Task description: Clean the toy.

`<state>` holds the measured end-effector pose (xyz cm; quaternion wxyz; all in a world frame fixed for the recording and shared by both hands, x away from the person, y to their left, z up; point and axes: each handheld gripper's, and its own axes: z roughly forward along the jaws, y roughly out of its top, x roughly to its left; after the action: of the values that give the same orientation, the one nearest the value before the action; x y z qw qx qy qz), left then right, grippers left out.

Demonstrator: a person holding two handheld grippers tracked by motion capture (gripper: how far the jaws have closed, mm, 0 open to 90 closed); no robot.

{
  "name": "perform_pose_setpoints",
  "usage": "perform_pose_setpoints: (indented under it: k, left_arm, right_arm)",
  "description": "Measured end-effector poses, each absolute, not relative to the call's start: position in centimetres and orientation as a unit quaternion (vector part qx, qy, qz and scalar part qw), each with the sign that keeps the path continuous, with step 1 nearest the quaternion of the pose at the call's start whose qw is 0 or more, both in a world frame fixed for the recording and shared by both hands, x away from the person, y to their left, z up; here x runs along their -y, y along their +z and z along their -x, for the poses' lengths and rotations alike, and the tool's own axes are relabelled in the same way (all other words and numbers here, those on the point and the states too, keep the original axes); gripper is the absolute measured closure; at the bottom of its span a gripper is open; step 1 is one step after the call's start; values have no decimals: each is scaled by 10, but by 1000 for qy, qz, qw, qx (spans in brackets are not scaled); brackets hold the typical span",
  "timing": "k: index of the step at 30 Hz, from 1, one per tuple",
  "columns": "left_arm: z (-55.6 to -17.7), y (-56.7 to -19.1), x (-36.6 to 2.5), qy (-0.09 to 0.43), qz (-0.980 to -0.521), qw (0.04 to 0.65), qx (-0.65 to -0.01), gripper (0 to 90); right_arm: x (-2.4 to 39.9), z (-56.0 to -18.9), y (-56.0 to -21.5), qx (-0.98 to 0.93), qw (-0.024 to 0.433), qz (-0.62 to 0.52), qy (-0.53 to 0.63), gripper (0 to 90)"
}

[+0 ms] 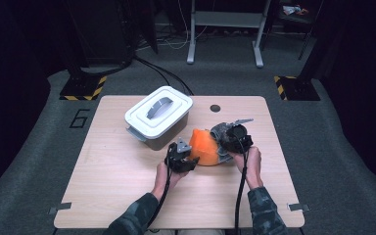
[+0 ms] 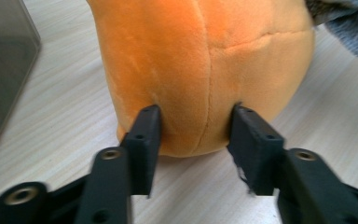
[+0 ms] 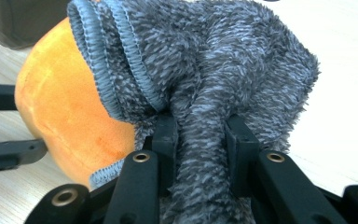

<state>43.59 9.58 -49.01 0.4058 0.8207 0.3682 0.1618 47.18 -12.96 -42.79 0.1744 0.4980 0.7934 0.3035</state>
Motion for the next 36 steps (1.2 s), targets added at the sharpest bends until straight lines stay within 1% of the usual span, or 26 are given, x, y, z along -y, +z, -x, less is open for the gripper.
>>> perform_pose_setpoints:
  k: [2, 4, 5, 7, 9, 15, 22, 24, 28, 36]
  left_arm:
    - [-437, -491, -94, 166, -825, 398, -365, 615]
    - [-437, -491, -93, 163, -819, 399, -378, 712]
    - [-437, -490, -92, 165, -820, 398, -377, 746]
    - [-436, -488, -93, 162, -818, 402, -378, 796]
    - [-436, -487, -95, 153, -813, 412, -382, 819]
    - [-432, -479, -99, 124, -806, 433, -384, 829]
    - [-426, -473, -95, 111, -810, 444, -366, 831]
    - [-427, -474, -94, 110, -813, 443, -362, 831]
    - [-430, -476, -96, 112, -815, 434, -367, 830]
    - [-434, -482, -100, 113, -815, 426, -376, 828]
  right_arm:
    - [129, -471, -428, -791, 173, -500, 306, 699]
    - [130, -471, -428, -789, 172, -501, 310, 698]
    - [131, -471, -428, -788, 173, -502, 312, 698]
    - [133, -469, -426, -787, 177, -501, 314, 698]
    - [134, -467, -423, -783, 178, -503, 319, 698]
    - [132, -454, -404, -782, 180, -488, 343, 698]
    - [104, -446, -391, -797, 163, -452, 365, 697]
    - [92, -446, -393, -806, 161, -444, 357, 697]
    - [78, -453, -404, -820, 173, -434, 329, 700]
    - [74, -455, -411, -823, 188, -434, 314, 702]
